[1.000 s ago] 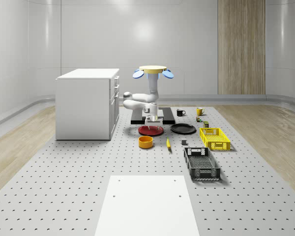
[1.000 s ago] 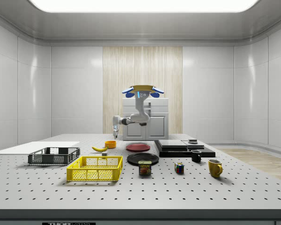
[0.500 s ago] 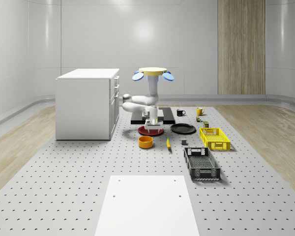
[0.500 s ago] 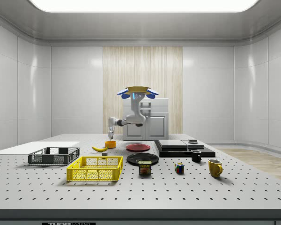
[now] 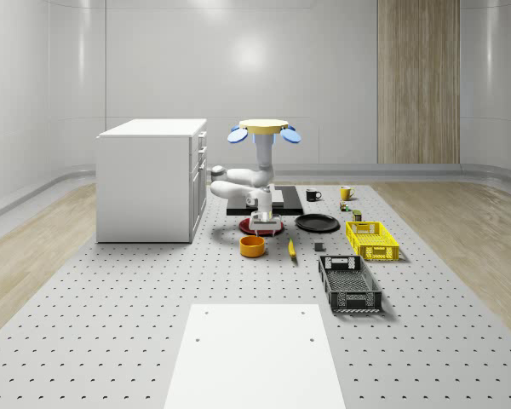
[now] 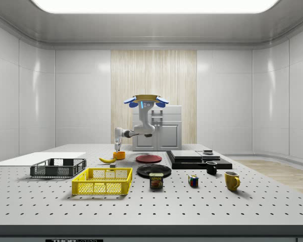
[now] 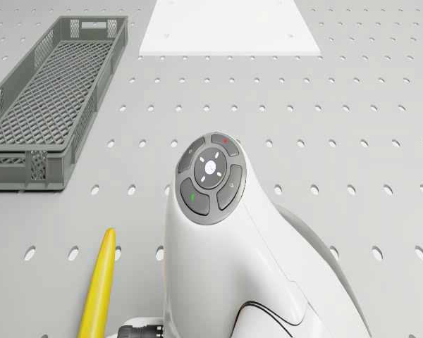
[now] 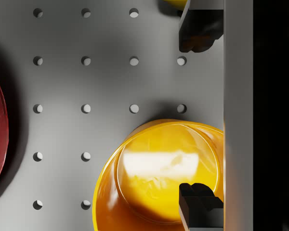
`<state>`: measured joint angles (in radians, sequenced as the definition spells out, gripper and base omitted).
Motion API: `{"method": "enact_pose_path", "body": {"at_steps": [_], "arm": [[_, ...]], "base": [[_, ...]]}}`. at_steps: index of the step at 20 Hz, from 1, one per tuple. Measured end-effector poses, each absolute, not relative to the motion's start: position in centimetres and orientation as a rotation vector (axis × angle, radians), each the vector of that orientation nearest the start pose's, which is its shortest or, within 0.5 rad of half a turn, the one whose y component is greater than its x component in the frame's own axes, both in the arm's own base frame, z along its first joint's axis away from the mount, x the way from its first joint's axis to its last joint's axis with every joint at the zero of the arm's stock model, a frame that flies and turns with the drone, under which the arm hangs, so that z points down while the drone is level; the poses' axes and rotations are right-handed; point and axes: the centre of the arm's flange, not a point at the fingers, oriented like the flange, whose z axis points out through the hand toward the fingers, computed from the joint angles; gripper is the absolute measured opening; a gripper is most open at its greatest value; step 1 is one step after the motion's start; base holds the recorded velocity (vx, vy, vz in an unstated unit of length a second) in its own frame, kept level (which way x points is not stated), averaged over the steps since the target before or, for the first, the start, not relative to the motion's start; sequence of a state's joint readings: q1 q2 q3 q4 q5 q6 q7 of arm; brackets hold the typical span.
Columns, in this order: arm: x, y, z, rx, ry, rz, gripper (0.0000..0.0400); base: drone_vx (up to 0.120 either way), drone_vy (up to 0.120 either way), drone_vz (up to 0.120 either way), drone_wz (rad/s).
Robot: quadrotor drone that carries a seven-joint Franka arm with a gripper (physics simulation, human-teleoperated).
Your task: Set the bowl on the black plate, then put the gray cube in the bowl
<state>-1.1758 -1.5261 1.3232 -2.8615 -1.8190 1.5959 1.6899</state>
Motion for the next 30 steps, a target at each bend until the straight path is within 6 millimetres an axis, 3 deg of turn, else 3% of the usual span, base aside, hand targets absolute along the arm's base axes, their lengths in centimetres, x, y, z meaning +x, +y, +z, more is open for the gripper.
{"method": "enact_pose_path", "body": {"at_steps": [4,12,29,30], "arm": [[30.7,0.0,51.4,0.001,-0.002,0.786,0.0400],[30.7,0.6,53.2,0.001,-0.002,0.786,0.0400],[32.3,0.7,53.7,0.001,-0.002,0.786,0.0400],[32.4,0.7,53.7,0.001,-0.002,0.786,0.0376]], "base": [[0.000,0.000,-0.120,0.000],[0.000,0.000,0.000,0.000],[0.000,0.000,0.000,0.000],[0.000,0.000,0.000,0.000]]}}
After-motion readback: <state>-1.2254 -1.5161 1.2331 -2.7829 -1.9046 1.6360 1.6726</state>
